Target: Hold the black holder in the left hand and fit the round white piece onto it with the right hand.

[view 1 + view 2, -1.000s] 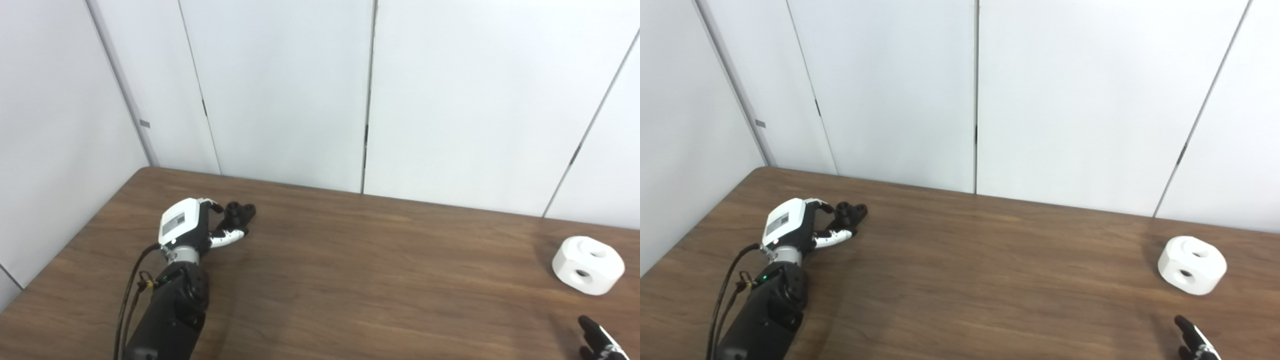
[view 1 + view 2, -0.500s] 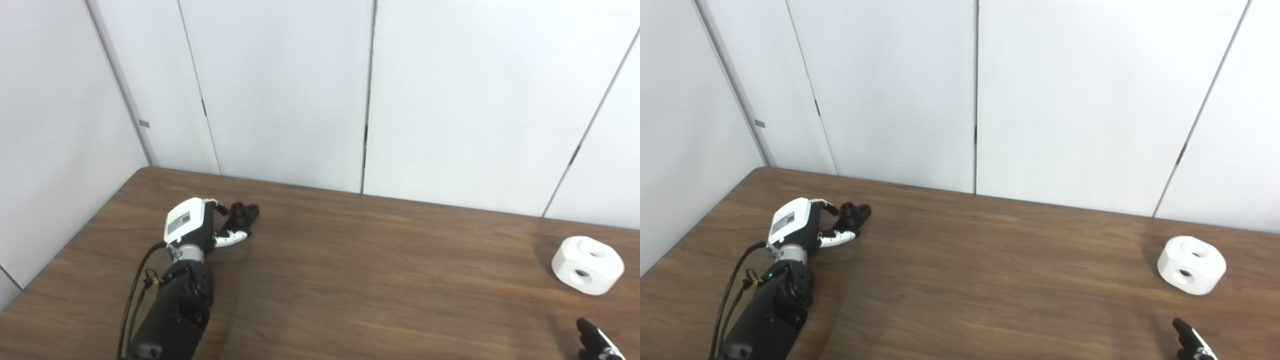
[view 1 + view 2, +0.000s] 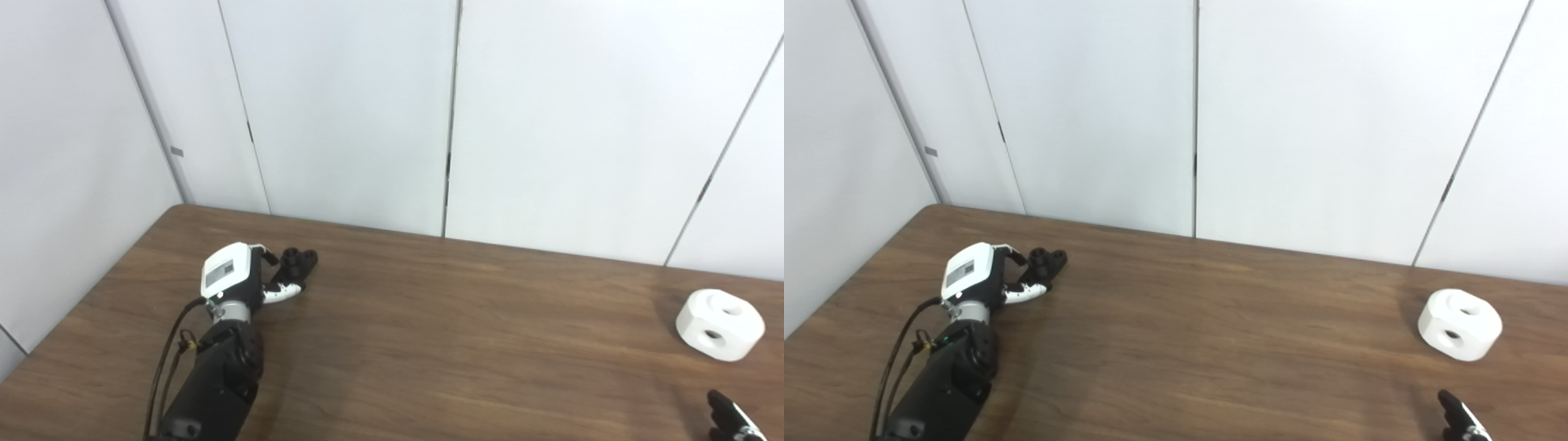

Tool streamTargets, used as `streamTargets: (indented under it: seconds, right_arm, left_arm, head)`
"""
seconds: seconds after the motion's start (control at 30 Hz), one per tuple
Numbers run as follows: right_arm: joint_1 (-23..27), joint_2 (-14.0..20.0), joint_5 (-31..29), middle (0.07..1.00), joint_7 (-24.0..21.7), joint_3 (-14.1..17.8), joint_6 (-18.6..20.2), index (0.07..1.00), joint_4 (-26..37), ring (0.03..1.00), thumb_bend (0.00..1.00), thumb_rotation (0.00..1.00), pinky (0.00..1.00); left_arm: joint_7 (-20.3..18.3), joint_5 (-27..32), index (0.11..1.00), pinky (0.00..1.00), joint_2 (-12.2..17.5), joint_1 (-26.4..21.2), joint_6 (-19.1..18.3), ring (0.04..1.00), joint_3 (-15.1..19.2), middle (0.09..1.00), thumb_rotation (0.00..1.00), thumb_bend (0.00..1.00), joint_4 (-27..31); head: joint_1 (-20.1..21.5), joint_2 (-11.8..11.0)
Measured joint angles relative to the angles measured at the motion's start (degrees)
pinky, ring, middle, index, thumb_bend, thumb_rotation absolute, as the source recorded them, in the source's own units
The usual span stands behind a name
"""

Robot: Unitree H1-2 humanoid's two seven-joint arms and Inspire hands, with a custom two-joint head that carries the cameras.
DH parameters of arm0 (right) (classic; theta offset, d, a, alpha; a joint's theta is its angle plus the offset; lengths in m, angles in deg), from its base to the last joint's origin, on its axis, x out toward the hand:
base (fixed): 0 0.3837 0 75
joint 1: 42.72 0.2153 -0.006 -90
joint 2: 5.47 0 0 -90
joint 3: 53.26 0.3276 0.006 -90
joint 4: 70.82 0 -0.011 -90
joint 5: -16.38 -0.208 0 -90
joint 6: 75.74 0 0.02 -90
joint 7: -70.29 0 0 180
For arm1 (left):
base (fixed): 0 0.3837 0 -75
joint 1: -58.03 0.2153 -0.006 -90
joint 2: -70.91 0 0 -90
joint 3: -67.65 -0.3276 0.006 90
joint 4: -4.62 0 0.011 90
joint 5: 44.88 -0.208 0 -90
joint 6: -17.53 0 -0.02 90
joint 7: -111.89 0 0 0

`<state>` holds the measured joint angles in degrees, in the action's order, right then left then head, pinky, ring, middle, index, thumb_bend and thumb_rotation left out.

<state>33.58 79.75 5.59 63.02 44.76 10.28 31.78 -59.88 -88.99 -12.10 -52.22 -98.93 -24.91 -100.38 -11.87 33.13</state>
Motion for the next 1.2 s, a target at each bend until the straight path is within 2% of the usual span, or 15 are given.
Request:
streamTargets:
  seconds: [0.4, 0.63, 0.67, 0.7, 0.77, 1.2]
  right_arm:
    - [-0.18, -0.30, -0.33, 0.944, 0.34, 0.00, 1.36, 0.877, 0.99, 0.996, 0.62, 0.78, 1.00]
    - [-0.19, -0.30, -0.38, 0.942, 0.36, 0.00, 1.42, 0.875, 1.04, 0.993, 0.61, 0.77, 1.00]
    - [-0.19, -0.30, -0.43, 0.942, 0.35, 0.00, 1.40, 0.874, 1.03, 0.993, 0.61, 0.77, 1.00]
    - [-0.19, -0.30, -0.46, 0.941, 0.35, 0.01, 1.40, 0.874, 1.03, 0.993, 0.61, 0.77, 1.00]
    - [-0.19, -0.30, -0.66, 0.946, 0.35, 0.01, 1.39, 0.878, 1.02, 0.995, 0.61, 0.77, 1.00]
    - [-0.23, -0.29, -1.16, 0.935, 0.33, 0.03, 1.33, 0.874, 1.00, 0.986, 0.60, 0.76, 1.00]
  left_arm:
    - [0.82, 0.05, 0.603, 0.92, 0.00, -0.23, -0.01, 0.893, -0.91, 0.826, 0.31, 0.81, -1.14]
    - [2.90, 1.07, 0.516, 0.92, -0.08, -0.54, 0.54, 0.869, -0.79, 0.784, 0.23, 0.79, -2.45]
    - [3.25, 1.47, 0.498, 0.92, -0.10, -0.61, 0.69, 0.867, -0.71, 0.780, 0.14, 0.63, -2.71]
    - [3.69, 1.80, 0.491, 0.92, -0.10, -0.66, 0.85, 0.866, -0.69, 0.777, 0.11, 0.58, -2.88]
    - [4.88, 2.39, 0.483, 0.92, -0.15, -0.72, 1.89, 0.862, -0.68, 0.768, 0.08, 0.53, -3.12]
    - [6.80, 4.72, 0.482, 0.84, -0.25, -0.98, 2.86, 0.838, -0.66, 0.753, 0.05, 0.52, -3.82]
  head:
    - [0.09, 0.35]
    - [0.09, 0.44]
    - [0.09, 0.44]
    - [0.17, 0.61]
    - [0.18, 0.62]
    - [0.26, 0.79]
